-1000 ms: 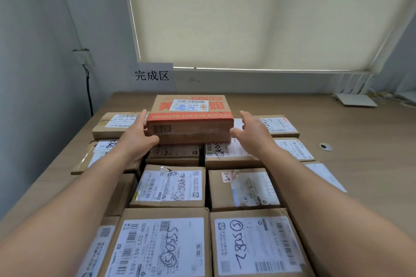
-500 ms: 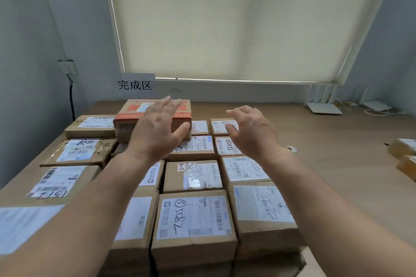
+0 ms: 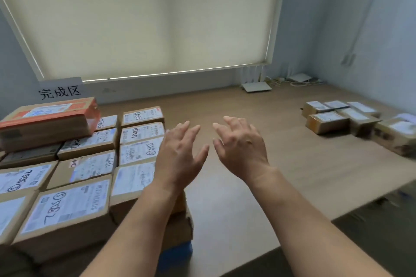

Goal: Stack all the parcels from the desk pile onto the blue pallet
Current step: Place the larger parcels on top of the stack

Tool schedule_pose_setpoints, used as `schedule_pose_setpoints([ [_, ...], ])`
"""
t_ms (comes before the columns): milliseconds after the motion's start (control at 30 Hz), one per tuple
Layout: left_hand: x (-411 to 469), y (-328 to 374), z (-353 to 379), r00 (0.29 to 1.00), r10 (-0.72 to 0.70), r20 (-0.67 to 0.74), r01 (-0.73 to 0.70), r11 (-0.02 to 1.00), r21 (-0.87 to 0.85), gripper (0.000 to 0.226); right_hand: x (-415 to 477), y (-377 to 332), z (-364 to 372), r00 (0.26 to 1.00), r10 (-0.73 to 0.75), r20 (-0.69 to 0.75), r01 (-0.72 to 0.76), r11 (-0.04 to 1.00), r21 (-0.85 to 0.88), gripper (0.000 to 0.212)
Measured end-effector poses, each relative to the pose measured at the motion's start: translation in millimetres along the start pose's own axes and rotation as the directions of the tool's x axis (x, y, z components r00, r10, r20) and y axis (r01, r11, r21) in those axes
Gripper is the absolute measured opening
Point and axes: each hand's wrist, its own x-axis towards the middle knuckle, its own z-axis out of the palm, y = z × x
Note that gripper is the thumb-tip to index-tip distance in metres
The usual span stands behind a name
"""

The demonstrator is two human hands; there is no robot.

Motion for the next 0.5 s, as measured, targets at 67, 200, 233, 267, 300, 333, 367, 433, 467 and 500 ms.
schedule_pose_setpoints([
  [67,-1,28,23,0.999,0.042,0.01,-0.042,0.999,-0.022,0.07,-16,31,-6,0.999,0.039,0.002,-0.039,0.999,-0.026,0.032],
  [200,-5,83,65,0.993,0.083,0.08,-0.078,0.995,-0.058,0.076,-49,91,-17,0.994,0.106,0.022,-0.104,0.99,-0.096,0.036],
  [233,-6,95,74,0.991,0.095,0.097,-0.089,0.994,-0.064,0.075,-57,105,-19,0.992,0.125,0.029,-0.121,0.986,-0.114,0.036],
  [267,-7,108,84,0.987,0.107,0.118,-0.099,0.993,-0.071,0.073,-65,117,-21,0.989,0.144,0.038,-0.138,0.982,-0.132,0.036],
  [300,-8,119,93,0.982,0.118,0.145,-0.107,0.991,-0.076,0.068,-73,129,-23,0.986,0.162,0.047,-0.153,0.977,-0.151,0.036],
  [333,-8,130,101,0.977,0.133,0.169,-0.122,0.99,-0.077,0.063,-80,139,-24,0.982,0.179,0.052,-0.168,0.972,-0.166,0.036],
  [367,-7,139,110,0.97,0.151,0.188,-0.139,0.987,-0.075,0.06,-86,149,-25,0.979,0.197,0.055,-0.184,0.966,-0.179,0.037],
  [433,-5,157,126,0.96,0.176,0.218,-0.166,0.984,-0.064,0.06,-95,169,-26,0.971,0.231,0.056,-0.216,0.956,-0.197,0.038],
  [467,-3,164,133,0.956,0.182,0.232,-0.174,0.983,-0.058,0.061,-99,178,-26,0.967,0.247,0.058,-0.231,0.952,-0.203,0.039],
  [500,-1,171,140,0.952,0.188,0.243,-0.18,0.982,-0.054,0.061,-102,187,-25,0.963,0.262,0.06,-0.245,0.947,-0.208,0.039],
])
